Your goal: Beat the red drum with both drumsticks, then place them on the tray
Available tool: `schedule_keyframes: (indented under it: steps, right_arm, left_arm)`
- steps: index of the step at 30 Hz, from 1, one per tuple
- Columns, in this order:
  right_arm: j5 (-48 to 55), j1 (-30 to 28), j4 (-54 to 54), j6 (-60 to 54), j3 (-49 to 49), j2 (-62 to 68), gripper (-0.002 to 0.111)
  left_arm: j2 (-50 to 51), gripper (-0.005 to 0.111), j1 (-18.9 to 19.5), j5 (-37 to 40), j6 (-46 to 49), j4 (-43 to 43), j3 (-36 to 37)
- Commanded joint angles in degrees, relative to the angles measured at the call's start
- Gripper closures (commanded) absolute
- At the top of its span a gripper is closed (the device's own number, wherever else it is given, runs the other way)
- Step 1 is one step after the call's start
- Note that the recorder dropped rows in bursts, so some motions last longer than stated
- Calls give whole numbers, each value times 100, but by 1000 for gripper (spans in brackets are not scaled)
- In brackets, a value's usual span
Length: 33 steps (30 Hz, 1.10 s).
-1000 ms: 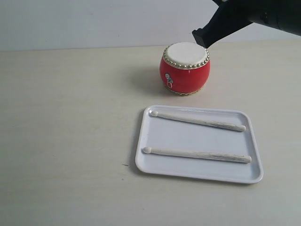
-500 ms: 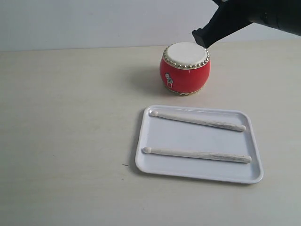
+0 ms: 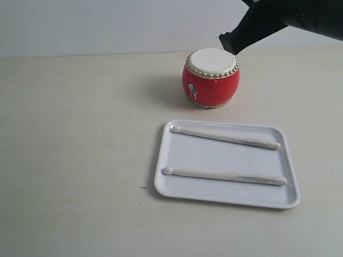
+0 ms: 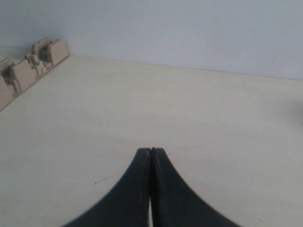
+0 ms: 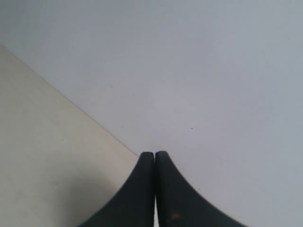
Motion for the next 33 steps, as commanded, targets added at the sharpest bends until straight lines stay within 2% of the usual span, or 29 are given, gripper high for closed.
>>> schedule_keyframes:
  steps: [1,8,14,18,28,33]
  right_arm:
    - [-90,-37,7,4,-1,-37,108]
    - [-90,-37,7,4,-1,-61,108]
    - [147,-37,17,4,-1,-717,108]
    - [171,-37,205,4,-1,-1566,108]
    - [268,-37,688,595,-1,-4707,108]
    - [937,-484,769,595,-1,-5670,108]
  left_arm:
    - [-40,107,-28,-19,-33,13,15]
    - [-40,107,-28,-19,-33,13,15]
    - [-40,107,-28,-19,-33,13,15]
    - [-40,107,-28,-19,-20,13,15]
    - [-40,107,-28,-19,-20,13,15]
    - [-40,107,-28,-19,-20,13,15]
